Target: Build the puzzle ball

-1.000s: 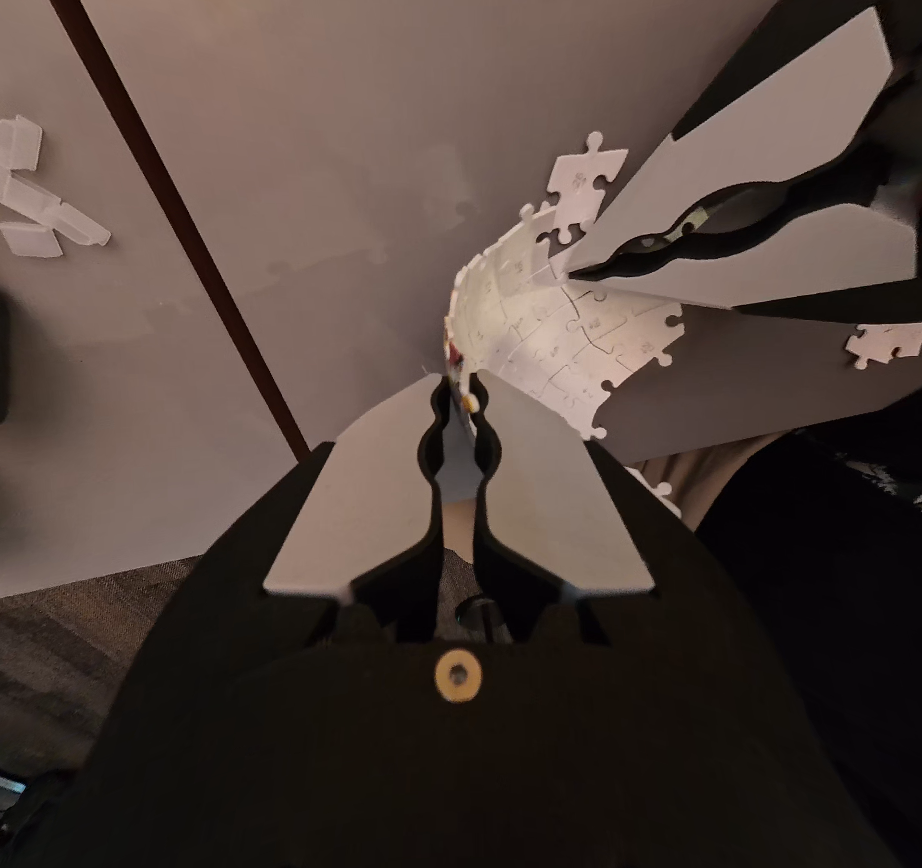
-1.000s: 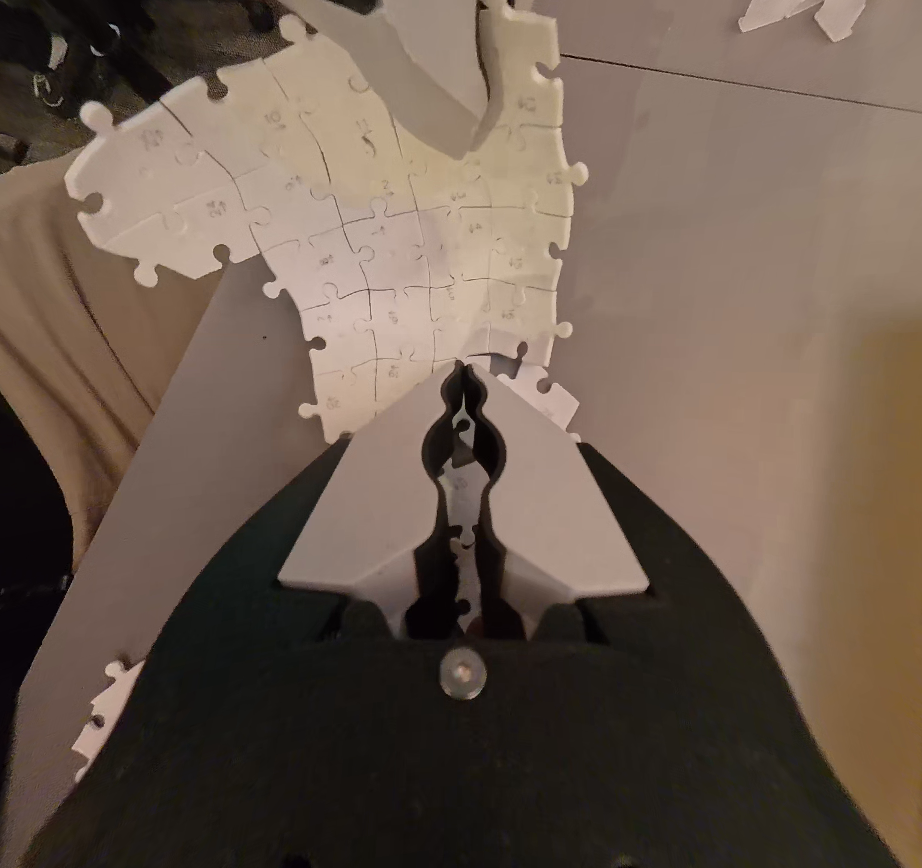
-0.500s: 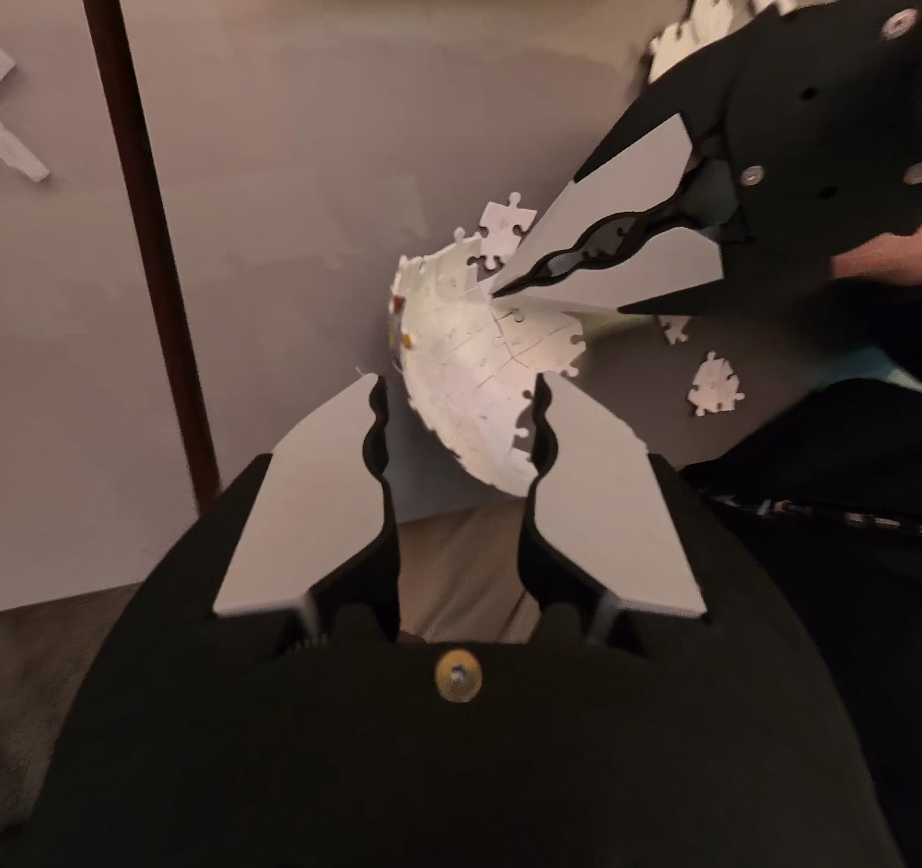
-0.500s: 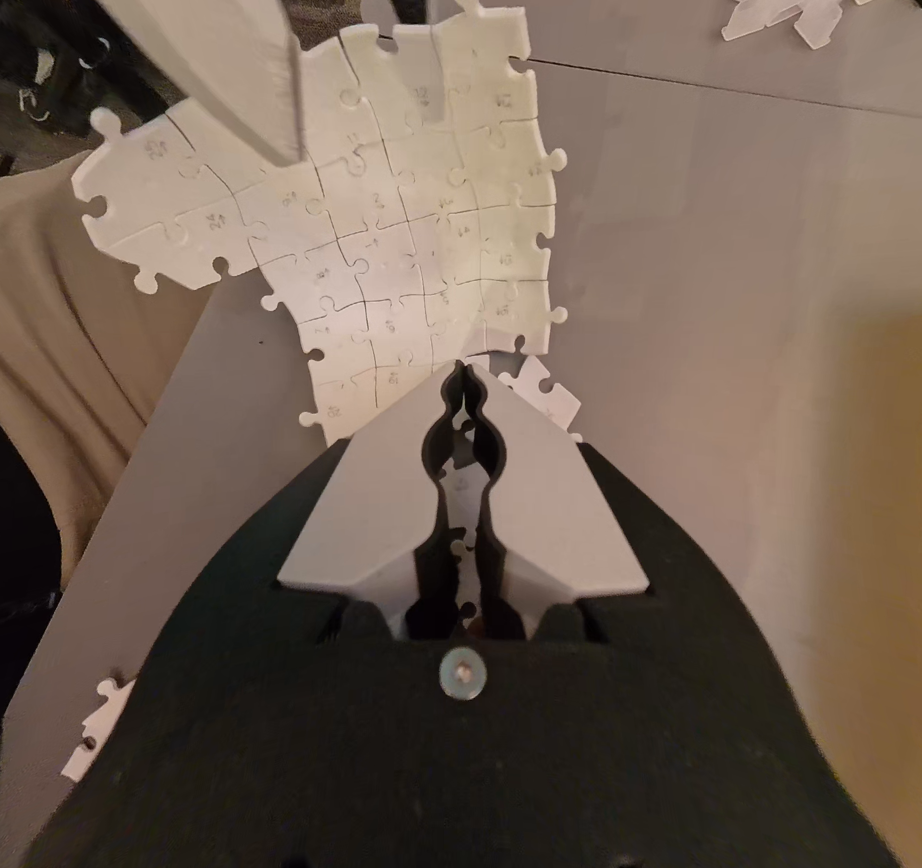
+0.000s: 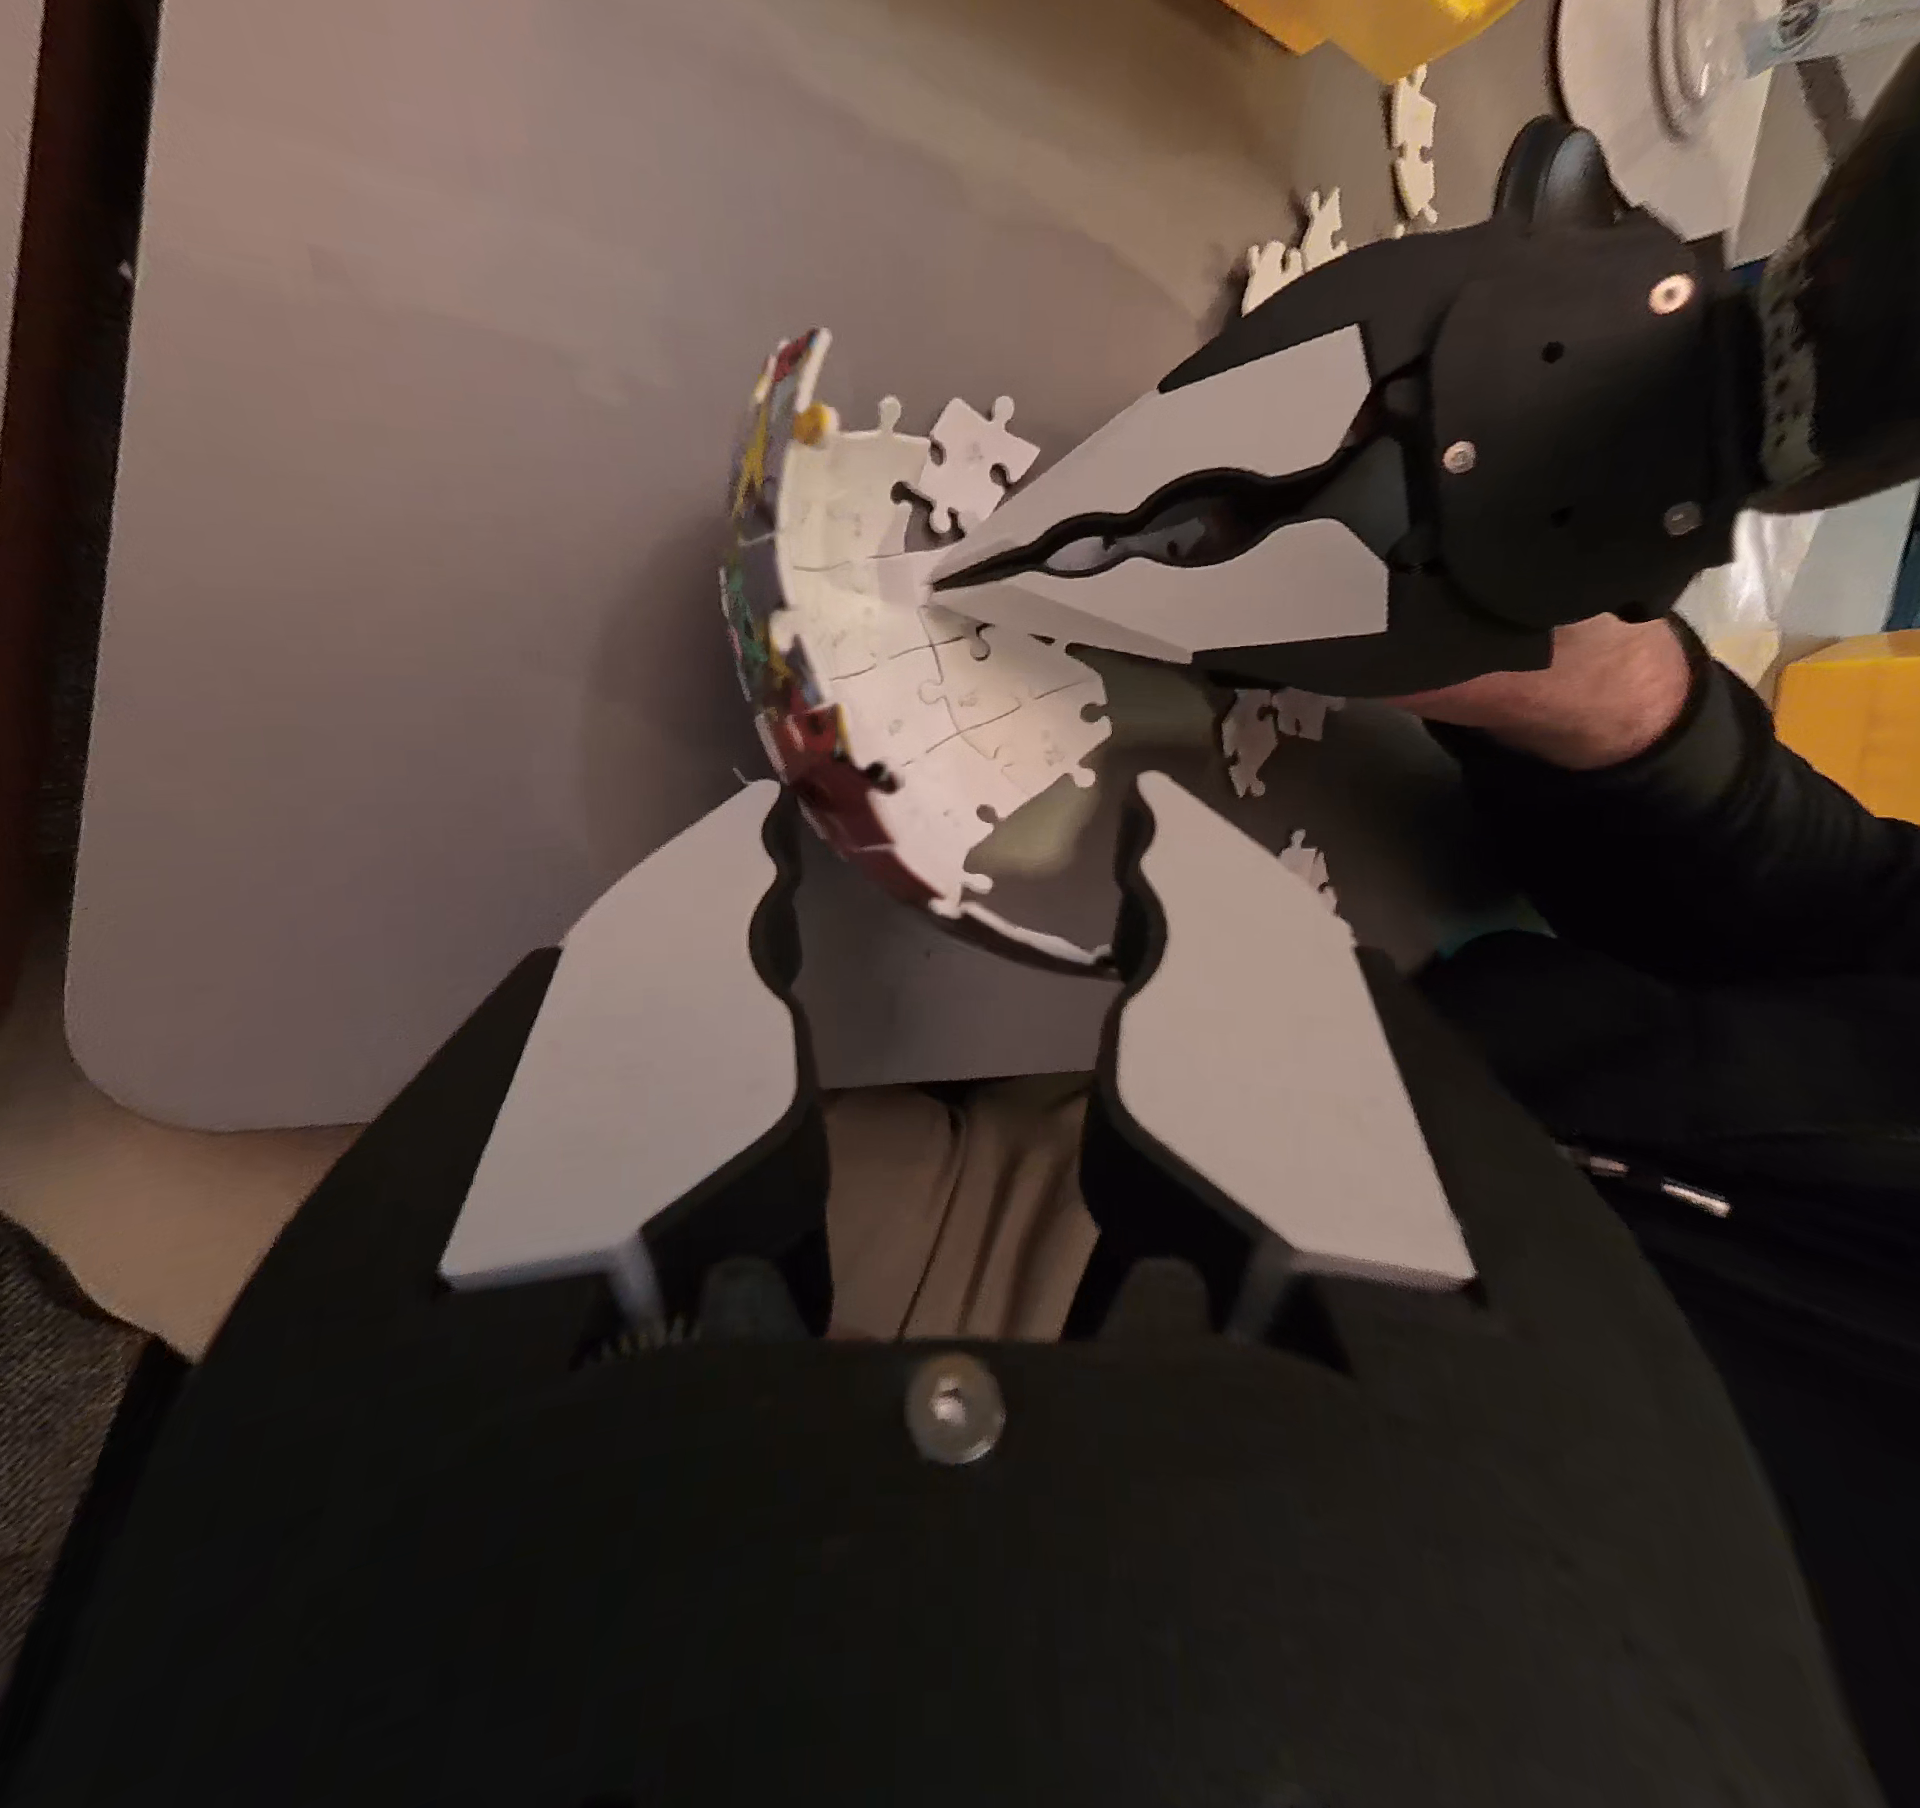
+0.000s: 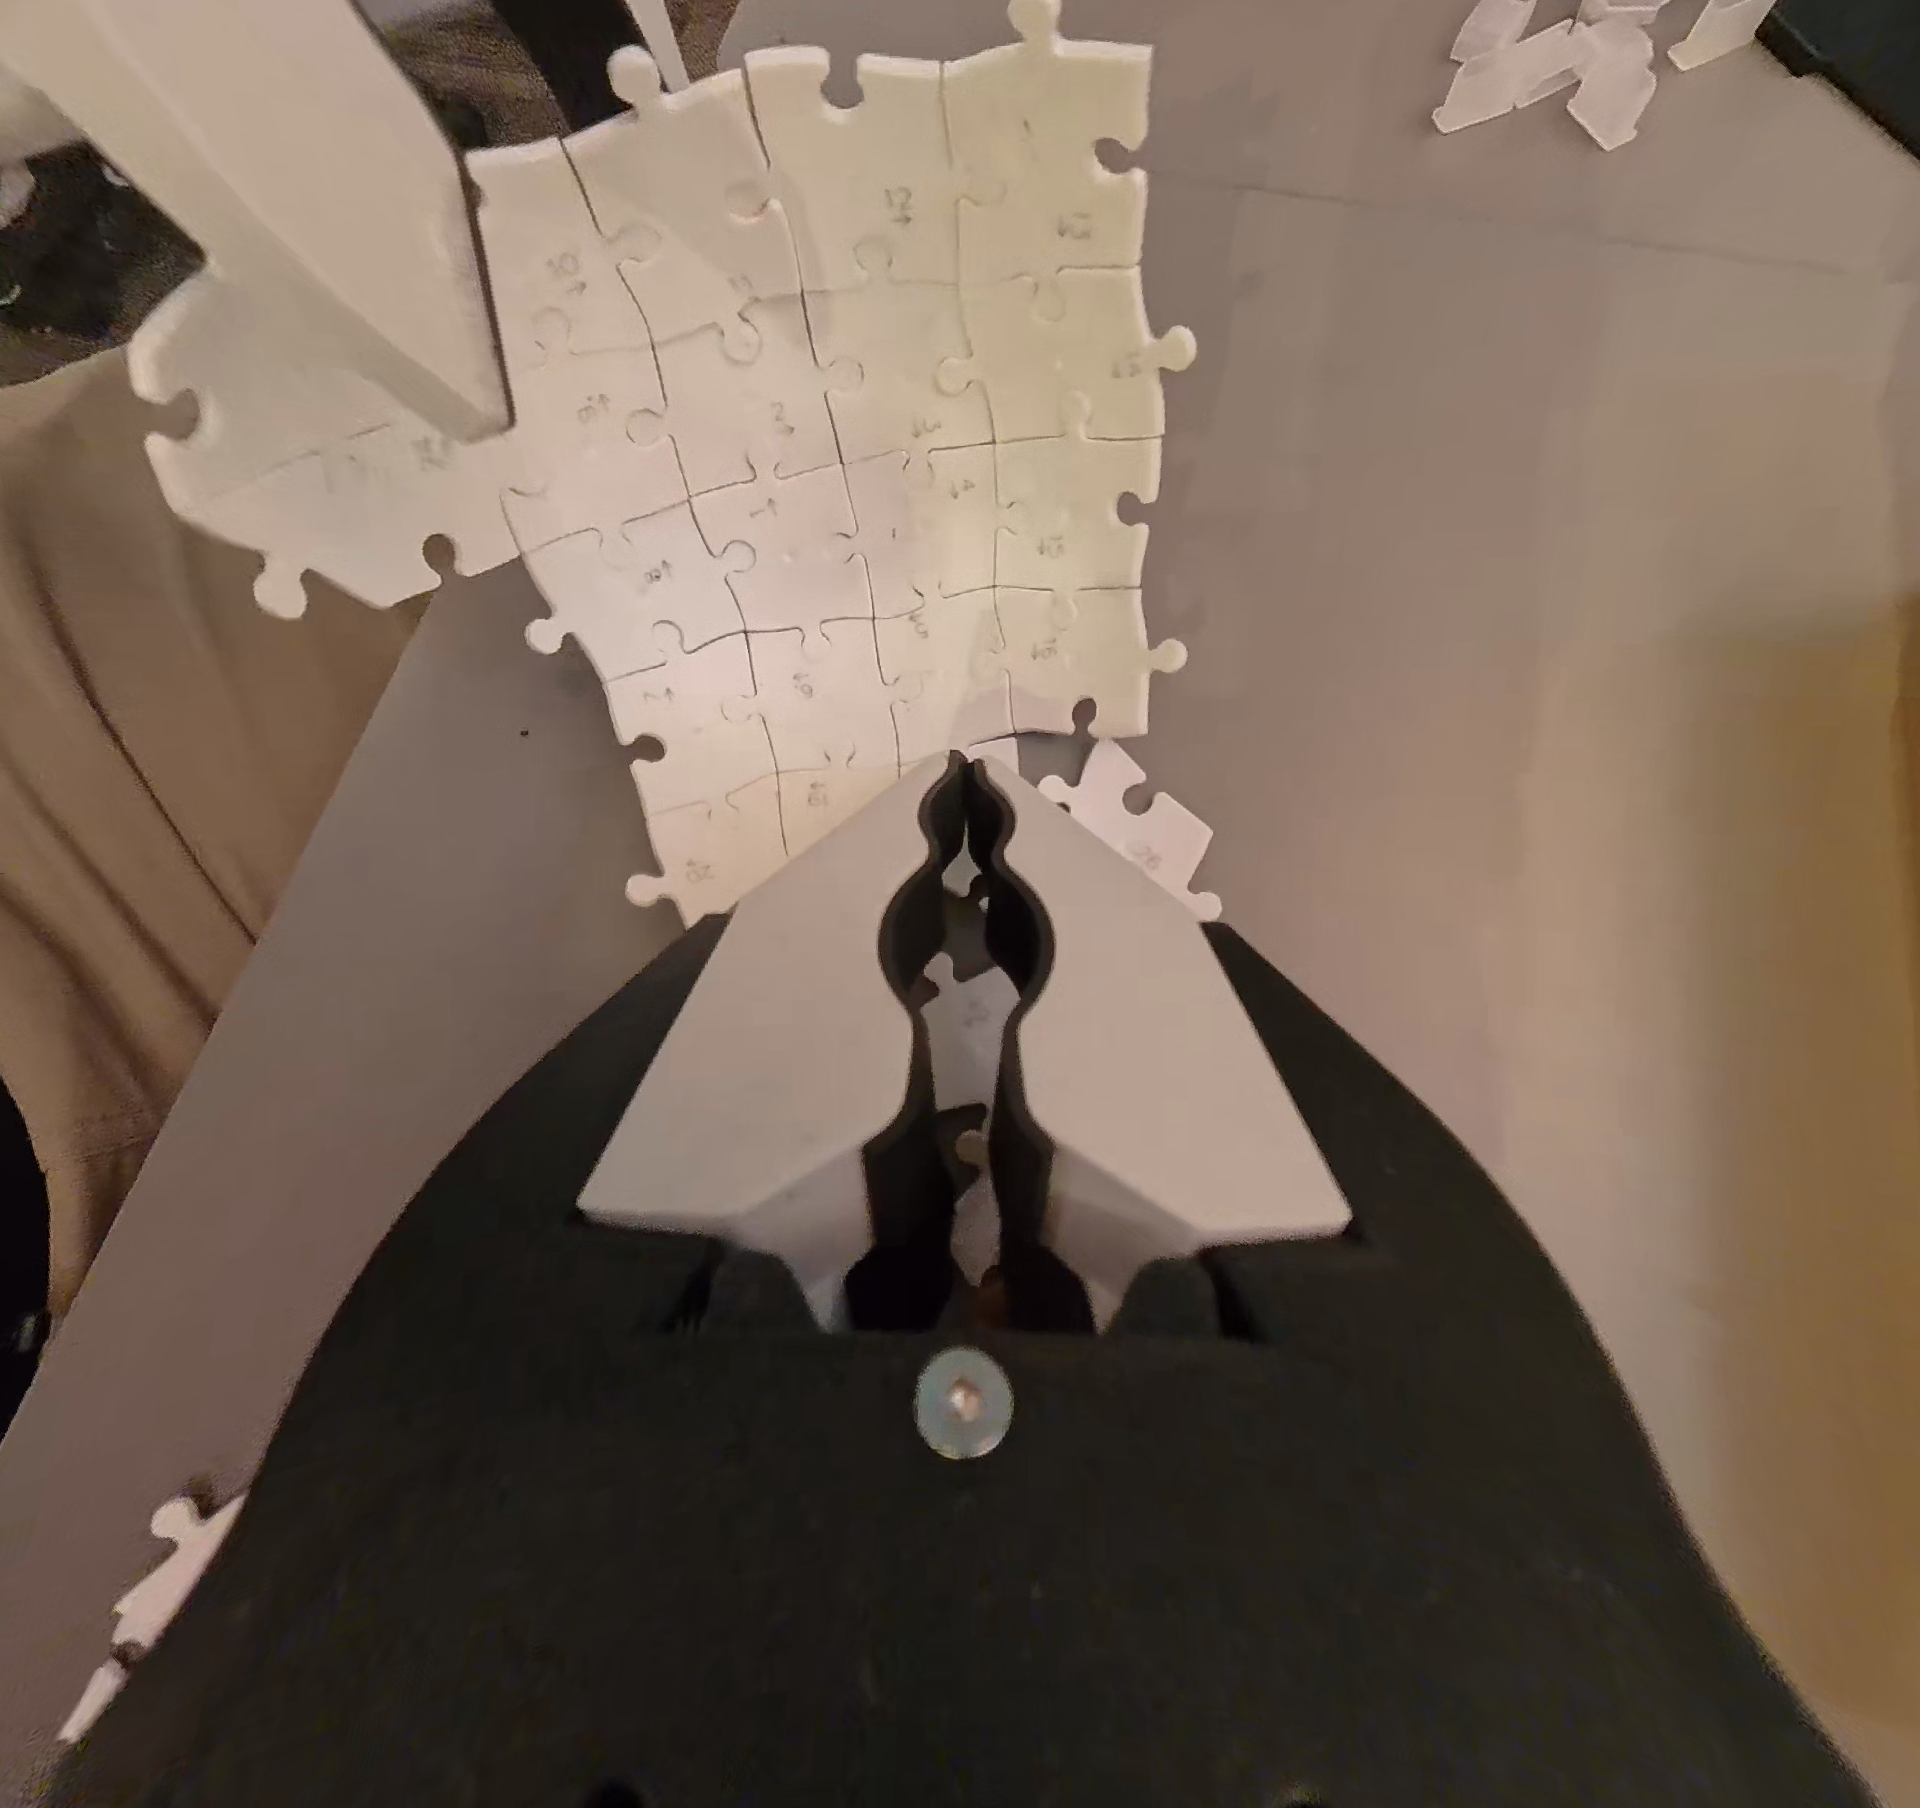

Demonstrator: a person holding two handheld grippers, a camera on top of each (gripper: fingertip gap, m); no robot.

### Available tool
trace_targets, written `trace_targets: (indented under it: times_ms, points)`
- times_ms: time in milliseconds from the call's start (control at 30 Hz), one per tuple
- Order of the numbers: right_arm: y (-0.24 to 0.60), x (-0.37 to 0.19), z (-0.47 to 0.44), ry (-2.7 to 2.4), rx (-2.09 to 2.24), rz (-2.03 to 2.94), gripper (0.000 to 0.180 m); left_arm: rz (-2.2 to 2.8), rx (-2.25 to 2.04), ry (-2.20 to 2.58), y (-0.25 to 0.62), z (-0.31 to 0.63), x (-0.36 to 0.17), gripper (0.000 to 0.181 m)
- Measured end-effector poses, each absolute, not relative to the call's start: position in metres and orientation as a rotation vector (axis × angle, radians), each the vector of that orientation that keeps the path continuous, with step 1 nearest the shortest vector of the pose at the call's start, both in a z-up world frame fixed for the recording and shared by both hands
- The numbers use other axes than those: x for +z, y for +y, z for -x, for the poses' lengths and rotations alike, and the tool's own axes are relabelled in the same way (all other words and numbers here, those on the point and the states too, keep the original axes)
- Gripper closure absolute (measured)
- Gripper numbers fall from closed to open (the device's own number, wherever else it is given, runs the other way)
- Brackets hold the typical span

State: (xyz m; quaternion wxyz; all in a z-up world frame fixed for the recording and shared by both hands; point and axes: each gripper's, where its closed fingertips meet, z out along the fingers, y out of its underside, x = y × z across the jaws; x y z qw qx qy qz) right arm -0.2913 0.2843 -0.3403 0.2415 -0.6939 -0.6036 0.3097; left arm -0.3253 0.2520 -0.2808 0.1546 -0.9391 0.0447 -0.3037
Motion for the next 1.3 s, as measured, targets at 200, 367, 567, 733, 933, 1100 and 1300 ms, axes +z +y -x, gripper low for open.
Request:
trace_targets:
  times_ms: [200, 367, 567, 733, 933, 1100, 1300]
  points:
    - [0.284, -0.340, 0.291, -1.682, 0.828, 1.843, 0.180, 2.638, -0.895, 0.103, 0.258, 0.320, -0.270, 0.133]
    - [0.284, -0.340, 0.289, -1.700, 0.828, 1.819, 0.180, 2.617, -0.844, 0.120, 0.260, 0.318, -0.269, 0.133]
    - [0.284, -0.340, 0.287, -1.693, 0.852, 1.829, 0.180, 2.595, -0.804, 0.107, 0.260, 0.321, -0.276, 0.133]
    - [0.284, -0.340, 0.283, -1.718, 0.830, 1.829, 0.180, 2.584, -0.810, 0.090, 0.257, 0.322, -0.280, 0.136]
    - [0.284, -0.333, 0.278, -1.722, 0.844, 1.828, 0.180, 2.581, -0.816, 0.081, 0.257, 0.322, -0.283, 0.136]
    - [0.282, -0.331, 0.270, -1.768, 0.791, 1.826, 0.180, 2.579, -0.817, 0.074, 0.257, 0.322, -0.284, 0.134]
    - [0.293, -0.317, 0.256, -1.665, 0.850, 1.864, 0.180, 2.575, -0.826, 0.070, 0.256, 0.321, -0.286, 0.133]
